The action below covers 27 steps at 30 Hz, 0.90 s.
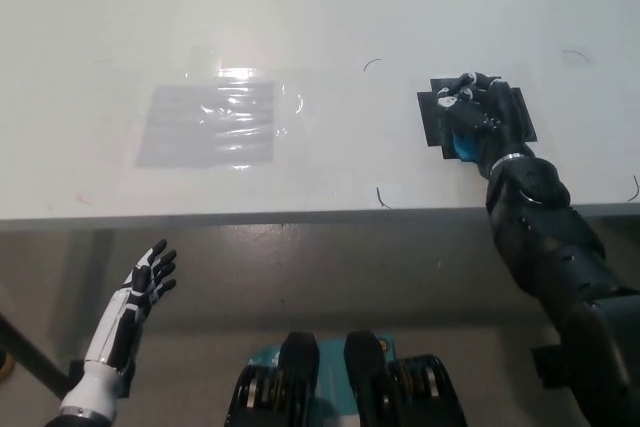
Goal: A soft sponge is kept on the balc marked spot on the table infront of the robot and it uses its right hand fist to press down on it and drrags it across the table in a back and forth manner twice to clean it
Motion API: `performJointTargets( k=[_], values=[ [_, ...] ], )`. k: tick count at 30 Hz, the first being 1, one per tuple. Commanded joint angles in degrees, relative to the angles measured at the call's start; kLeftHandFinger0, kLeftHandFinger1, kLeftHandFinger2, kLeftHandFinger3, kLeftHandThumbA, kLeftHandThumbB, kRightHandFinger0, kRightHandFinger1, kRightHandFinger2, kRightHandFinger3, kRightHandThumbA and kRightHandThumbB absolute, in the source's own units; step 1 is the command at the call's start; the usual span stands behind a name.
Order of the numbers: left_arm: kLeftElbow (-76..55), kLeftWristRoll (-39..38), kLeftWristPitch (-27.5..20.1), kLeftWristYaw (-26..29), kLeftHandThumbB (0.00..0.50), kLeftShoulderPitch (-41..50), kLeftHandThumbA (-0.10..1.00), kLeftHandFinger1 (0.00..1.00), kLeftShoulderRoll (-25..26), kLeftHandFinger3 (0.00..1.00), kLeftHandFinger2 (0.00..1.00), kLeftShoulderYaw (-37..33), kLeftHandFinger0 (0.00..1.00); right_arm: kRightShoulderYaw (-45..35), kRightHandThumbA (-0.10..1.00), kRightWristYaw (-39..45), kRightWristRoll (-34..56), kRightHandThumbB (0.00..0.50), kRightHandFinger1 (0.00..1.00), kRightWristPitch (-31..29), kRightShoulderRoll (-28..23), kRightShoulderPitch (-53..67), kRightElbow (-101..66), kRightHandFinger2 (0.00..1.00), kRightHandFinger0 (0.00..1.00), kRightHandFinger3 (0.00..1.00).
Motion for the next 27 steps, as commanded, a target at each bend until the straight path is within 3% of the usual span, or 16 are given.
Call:
performJointTargets(
  k=[1, 3, 4, 7, 8, 12, 15, 16, 18, 22, 25, 27],
  values=[
    [-1.38, 0.02, -1.74, -0.67, 0.5, -0.43, 1.0, 1.0, 0.62, 1.0, 1.0, 0.04, 1.0, 1.32, 0.31, -0.22, -1.57, 0.0, 0.01, 2.05, 3.1, -2.67, 0.33, 0.34, 0.0, 0.16],
    [-1.48, -0.04, -1.61, -0.66, 0.5, -0.47, 1.0, 1.0, 0.56, 1.0, 1.0, 0.05, 1.0, 1.69, 0.32, -0.33, -1.77, 0.0, 0.01, 1.66, 4.68, -3.09, 0.19, 0.35, 0.0, 0.22],
    [-1.55, -0.14, -1.69, -0.75, 0.5, -0.45, 1.0, 1.0, 0.57, 1.0, 1.0, 0.04, 1.0, 1.55, 0.24, -0.19, -1.46, 0.0, 0.0, 1.25, 5.81, -3.35, 0.08, 0.32, 0.0, 0.21],
    [-1.58, 0.1, -1.54, -0.51, 0.5, -0.55, 1.0, 1.0, 0.53, 1.0, 1.0, 0.07, 1.0, 1.74, 0.25, 0.4, -1.56, 0.0, 0.0, 1.11, 7.83, -3.95, -0.09, 0.24, 0.0, 0.15],
    [-1.74, 0.25, -1.38, -0.43, 0.5, -0.6, 1.0, 1.0, 0.55, 1.0, 1.0, 0.04, 1.0, 1.84, 0.29, 0.26, -1.65, 0.0, 0.0, 1.25, 8.89, -4.35, -0.16, 0.24, 0.0, 0.13],
    [-1.79, -0.12, -1.25, -0.67, 0.5, -0.96, 1.0, 1.0, 0.55, 1.0, 1.0, 0.06, 1.0, 1.49, 0.23, 1.27, -1.21, 0.0, 0.06, 0.06, 12.36, -5.09, -0.41, 0.28, 0.0, 0.13],
    [-1.57, -0.11, -1.44, -0.86, 0.5, -1.11, 1.0, 1.0, 0.76, 1.0, 1.0, 0.01, 1.0, 2.52, 0.3, 0.73, -2.45, 0.0, 0.03, 0.03, 13.87, -5.34, -0.41, 0.27, 0.0, 0.11],
    [-1.49, -0.14, -1.71, -0.97, 0.5, -1.14, 1.0, 1.0, 0.86, 1.0, 1.0, -0.01, 1.0, 2.2, 0.27, 1.11, -2.07, 0.0, 0.05, -0.13, 14.15, -5.34, -0.48, 0.28, 0.0, 0.11],
    [-1.45, 0.02, -1.76, -0.82, 0.5, -1.29, 1.0, 1.0, 0.78, 1.0, 1.0, -0.02, 1.0, 1.29, 0.22, 2.04, -0.97, 0.0, 0.08, -0.3, 14.24, -5.36, -0.66, 0.32, 0.0, 0.12],
    [-2.2, -0.18, -1.09, -0.94, 0.5, -0.91, 1.0, 1.0, 1.08, 1.0, 1.0, 0.11, 1.0, 2.1, 0.25, 2.14, -1.92, 0.0, 0.1, 0.01, 12.62, -4.95, -0.5, 0.33, 0.01, 0.12],
    [-2.18, -0.29, -1.19, -0.99, 0.5, -0.89, 1.0, 1.0, 1.07, 1.0, 1.0, 0.08, 1.0, 3.43, 0.35, 0.85, -3.38, 0.0, 0.1, 0.46, 10.97, -4.61, -0.43, 0.33, 0.0, 0.16],
    [-2.03, -0.25, -1.25, -0.97, 0.5, -0.96, 1.0, 1.0, 1.08, 1.0, 1.0, 0.08, 1.0, 2.83, 0.25, 1.26, -2.65, 0.0, 0.12, 0.0, 9.85, -4.09, -0.52, 0.34, 0.0, 0.17]
  ],
)
